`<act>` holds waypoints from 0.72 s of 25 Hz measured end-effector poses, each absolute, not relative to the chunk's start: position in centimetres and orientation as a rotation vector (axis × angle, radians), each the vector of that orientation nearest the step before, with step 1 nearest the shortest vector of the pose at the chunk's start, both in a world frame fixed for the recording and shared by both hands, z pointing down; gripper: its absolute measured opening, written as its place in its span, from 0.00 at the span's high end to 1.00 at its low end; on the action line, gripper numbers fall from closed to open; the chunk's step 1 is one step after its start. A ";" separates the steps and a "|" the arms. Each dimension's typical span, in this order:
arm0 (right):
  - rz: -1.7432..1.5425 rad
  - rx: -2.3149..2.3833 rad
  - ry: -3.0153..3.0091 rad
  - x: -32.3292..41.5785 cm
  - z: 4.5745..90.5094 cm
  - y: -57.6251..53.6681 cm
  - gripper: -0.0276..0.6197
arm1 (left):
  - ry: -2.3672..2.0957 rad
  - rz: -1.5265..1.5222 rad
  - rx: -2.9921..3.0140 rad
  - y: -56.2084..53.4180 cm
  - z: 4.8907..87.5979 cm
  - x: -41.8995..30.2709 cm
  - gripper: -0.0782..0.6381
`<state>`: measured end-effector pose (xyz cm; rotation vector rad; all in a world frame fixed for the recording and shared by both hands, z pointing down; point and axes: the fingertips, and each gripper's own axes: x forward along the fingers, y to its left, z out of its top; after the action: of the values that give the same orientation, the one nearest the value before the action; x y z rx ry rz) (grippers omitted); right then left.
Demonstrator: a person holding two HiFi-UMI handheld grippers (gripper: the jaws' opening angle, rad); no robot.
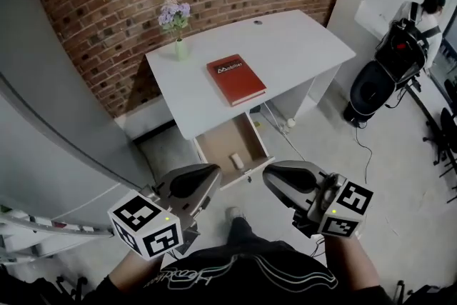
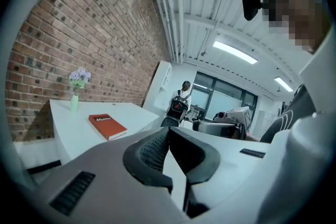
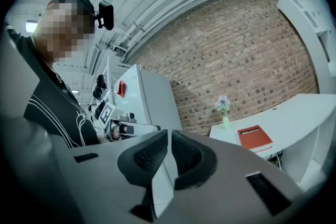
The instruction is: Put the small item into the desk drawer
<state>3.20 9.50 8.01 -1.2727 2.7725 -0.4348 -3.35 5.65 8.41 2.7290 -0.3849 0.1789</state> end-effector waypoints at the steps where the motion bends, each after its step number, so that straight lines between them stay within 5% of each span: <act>1: -0.410 -1.274 2.779 3.0 7.3 9.9 0.87 | -0.376 0.165 2.739 6.0 7.7 -3.5 0.86; 18: -0.362 -1.394 2.697 2.0 6.6 13.4 0.87 | -0.307 0.089 2.787 10.1 6.1 -3.2 0.86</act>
<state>1.98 13.40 6.61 -1.3944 2.6966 -0.3620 -3.18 10.06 6.08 2.7870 -0.3072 0.0893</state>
